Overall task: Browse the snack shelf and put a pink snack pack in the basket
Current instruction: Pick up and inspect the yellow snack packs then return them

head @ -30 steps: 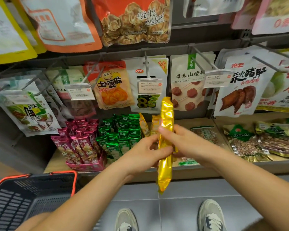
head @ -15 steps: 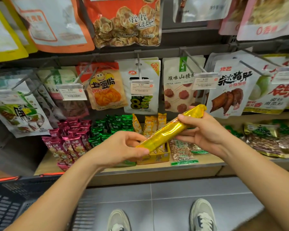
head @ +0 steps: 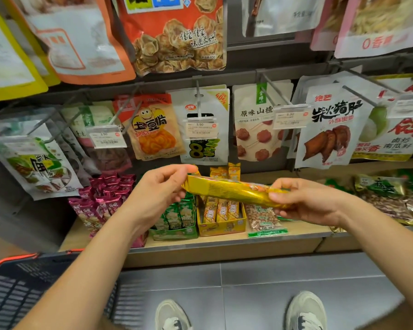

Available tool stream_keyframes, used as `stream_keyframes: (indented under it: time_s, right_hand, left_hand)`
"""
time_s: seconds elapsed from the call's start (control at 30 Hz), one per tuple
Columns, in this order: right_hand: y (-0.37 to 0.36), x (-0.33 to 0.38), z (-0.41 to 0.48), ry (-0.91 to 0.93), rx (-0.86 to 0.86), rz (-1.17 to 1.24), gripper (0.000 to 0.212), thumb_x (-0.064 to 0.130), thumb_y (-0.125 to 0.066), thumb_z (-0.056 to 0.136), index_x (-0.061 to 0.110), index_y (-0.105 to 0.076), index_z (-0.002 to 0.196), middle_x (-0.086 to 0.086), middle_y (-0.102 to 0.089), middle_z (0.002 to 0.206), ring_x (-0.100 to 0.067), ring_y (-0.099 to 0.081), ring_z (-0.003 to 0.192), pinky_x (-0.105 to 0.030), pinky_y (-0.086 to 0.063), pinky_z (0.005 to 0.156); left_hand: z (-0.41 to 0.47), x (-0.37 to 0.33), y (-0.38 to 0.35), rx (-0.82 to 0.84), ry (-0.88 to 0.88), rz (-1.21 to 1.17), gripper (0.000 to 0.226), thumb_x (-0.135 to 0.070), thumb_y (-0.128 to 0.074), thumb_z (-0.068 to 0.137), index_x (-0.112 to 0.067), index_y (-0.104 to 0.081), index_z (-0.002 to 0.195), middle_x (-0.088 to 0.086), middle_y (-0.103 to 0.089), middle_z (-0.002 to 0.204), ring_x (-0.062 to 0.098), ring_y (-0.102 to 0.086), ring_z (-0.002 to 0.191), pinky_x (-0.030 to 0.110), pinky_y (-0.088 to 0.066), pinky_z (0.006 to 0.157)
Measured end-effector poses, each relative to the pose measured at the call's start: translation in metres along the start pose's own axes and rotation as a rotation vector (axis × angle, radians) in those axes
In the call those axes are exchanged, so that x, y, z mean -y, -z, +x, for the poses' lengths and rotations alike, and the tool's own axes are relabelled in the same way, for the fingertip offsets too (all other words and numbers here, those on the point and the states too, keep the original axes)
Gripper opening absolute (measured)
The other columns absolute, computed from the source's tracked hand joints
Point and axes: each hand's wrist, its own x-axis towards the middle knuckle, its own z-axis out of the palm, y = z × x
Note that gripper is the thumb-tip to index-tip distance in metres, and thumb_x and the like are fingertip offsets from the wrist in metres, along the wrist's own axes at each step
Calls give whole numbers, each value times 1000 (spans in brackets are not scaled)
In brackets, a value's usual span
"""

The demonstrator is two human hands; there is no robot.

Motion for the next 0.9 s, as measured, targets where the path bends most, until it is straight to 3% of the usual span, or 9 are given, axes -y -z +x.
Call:
stream_keyframes:
  time_s: [0.2, 0.3, 0.37, 0.47, 0.6, 0.67, 0.73, 0.8, 0.9]
  right_hand:
    - [4, -11, 0, 90, -241, -1056, 43, 42, -84, 70, 22, -53, 91, 5, -64, 89, -8, -60, 74, -22, -46, 59]
    - [3, -15, 6, 55, -189, -1285, 51, 43, -84, 70, 25, -46, 98, 9, -58, 98, -9, -55, 83, -24, -43, 65]
    - [1, -17, 14, 44, -91, -1276, 56, 41, -83, 71, 26, -43, 107, 10, -55, 104, -8, -54, 88, -22, -43, 70]
    - [-11, -12, 25, 38, 85, -927, 64, 43, -77, 79, 26, -43, 130, 18, -55, 124, 1, -55, 108, -16, -45, 91]
    - [-24, 6, 45, 169, 140, -606, 52, 39, -69, 86, 30, -52, 134, 8, -68, 116, -5, -65, 104, -18, -52, 79]
    - [-22, 10, 55, 258, 87, -596, 47, 33, -70, 87, 24, -56, 131, 1, -70, 110, -12, -66, 100, -28, -53, 87]
    - [-15, 6, 64, 285, 62, -595, 33, 26, -69, 88, 18, -61, 120, -2, -70, 96, -12, -67, 87, -28, -54, 79]
    - [-5, -1, 72, 266, 40, -617, 18, 24, -67, 90, 23, -62, 107, -2, -70, 91, -7, -68, 78, -20, -53, 70]
    - [13, -10, 84, 240, -88, -631, 6, 30, -66, 91, 25, -63, 93, 3, -66, 80, -1, -61, 68, -19, -51, 67]
  left_hand:
    - [20, 10, -26, -38, 70, 85, 28, -3, -52, 96, -23, -68, 107, 7, -72, 95, 20, -62, 83, 30, -49, 78]
    - [30, 8, -41, -46, 37, 247, 36, -1, -56, 93, -32, -74, 96, 0, -74, 98, 15, -66, 93, 28, -50, 84]
    - [36, 7, -51, -43, 9, 276, 41, 1, -57, 92, -35, -76, 88, -7, -74, 94, 9, -67, 89, 20, -49, 75]
    - [43, 6, -66, -12, -51, 280, 47, 6, -56, 90, -36, -76, 81, -9, -75, 90, 6, -68, 87, 16, -50, 74]
    - [55, 13, -89, 29, -131, 310, 46, 9, -62, 85, -35, -74, 79, -14, -74, 84, 1, -68, 85, 15, -52, 78]
    - [62, 19, -94, 9, -136, 260, 44, 10, -66, 81, -33, -73, 79, -15, -74, 78, 1, -69, 80, 14, -51, 74]
    - [73, 27, -91, -6, -118, 289, 43, 8, -69, 80, -35, -71, 77, -14, -73, 78, 0, -68, 78, 15, -52, 73]
    - [87, 38, -88, 22, -83, 430, 40, 5, -66, 84, -34, -71, 80, -12, -73, 85, 4, -68, 86, 23, -55, 80]
    - [118, 62, -88, 136, -28, 856, 31, -4, -58, 91, -25, -68, 113, -4, -67, 116, 14, -61, 111, 32, -48, 99]
